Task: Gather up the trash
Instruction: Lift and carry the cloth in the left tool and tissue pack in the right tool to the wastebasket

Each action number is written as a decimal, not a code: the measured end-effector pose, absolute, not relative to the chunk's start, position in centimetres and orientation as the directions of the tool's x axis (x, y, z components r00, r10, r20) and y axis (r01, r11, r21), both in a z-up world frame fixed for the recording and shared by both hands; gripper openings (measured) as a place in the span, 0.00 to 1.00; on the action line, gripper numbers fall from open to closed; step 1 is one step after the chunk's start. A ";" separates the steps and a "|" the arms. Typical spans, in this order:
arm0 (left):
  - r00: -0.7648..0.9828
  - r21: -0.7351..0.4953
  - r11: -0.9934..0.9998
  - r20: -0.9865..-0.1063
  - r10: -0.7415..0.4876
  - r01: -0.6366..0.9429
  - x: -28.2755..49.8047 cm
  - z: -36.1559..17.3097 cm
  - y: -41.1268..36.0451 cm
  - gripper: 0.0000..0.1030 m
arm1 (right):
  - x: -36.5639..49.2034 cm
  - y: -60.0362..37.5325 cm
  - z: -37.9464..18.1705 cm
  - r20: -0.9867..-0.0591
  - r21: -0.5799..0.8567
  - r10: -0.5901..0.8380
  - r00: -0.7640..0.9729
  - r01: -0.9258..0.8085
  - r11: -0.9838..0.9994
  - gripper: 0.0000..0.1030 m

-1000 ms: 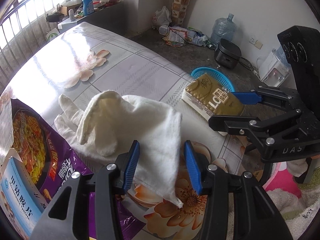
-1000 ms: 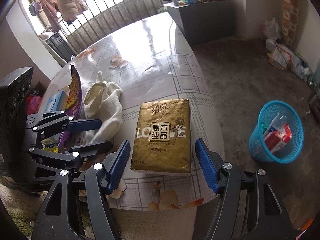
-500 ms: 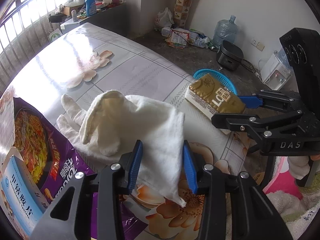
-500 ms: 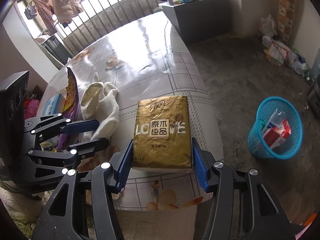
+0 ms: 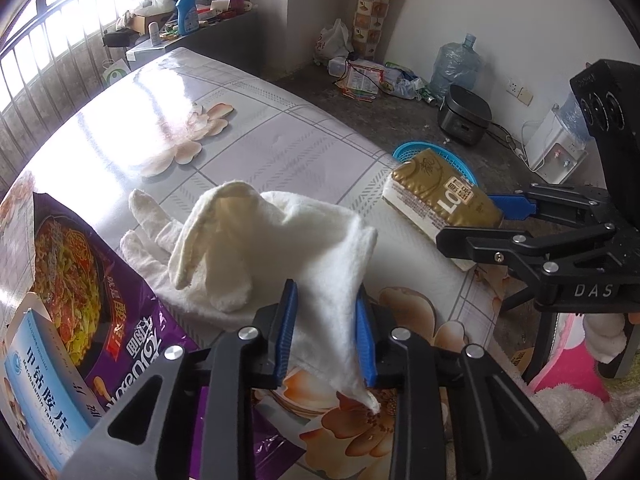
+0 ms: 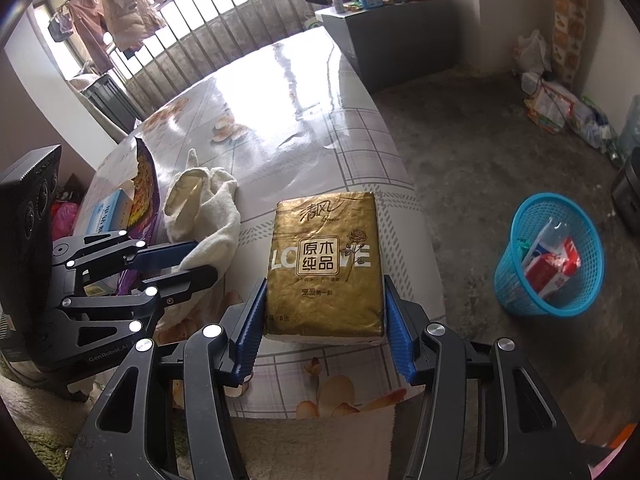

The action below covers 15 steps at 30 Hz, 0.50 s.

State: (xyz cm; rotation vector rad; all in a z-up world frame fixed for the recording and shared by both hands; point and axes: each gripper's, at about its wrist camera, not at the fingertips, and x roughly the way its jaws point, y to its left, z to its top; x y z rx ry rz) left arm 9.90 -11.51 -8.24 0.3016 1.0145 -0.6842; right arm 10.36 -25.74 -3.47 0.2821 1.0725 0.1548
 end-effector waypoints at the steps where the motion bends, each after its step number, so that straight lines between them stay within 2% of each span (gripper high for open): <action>1: 0.347 -0.077 0.756 -0.855 -0.385 0.650 10.0 -8.2 -11.3 0.20 | 10.4 -25.8 -3.5 -0.842 0.306 0.263 0.471 0.016 0.952 0.49; 7: 0.340 -0.093 0.754 -0.851 -0.399 0.651 10.5 -8.2 -10.7 0.09 | 10.1 -25.9 -2.9 -0.833 0.318 0.261 0.488 0.036 0.947 0.49; 15: 0.336 -0.099 0.751 -0.851 -0.405 0.653 10.7 -7.8 -10.4 0.07 | 9.2 -26.7 -3.1 -0.812 0.383 0.297 0.503 0.076 0.920 0.49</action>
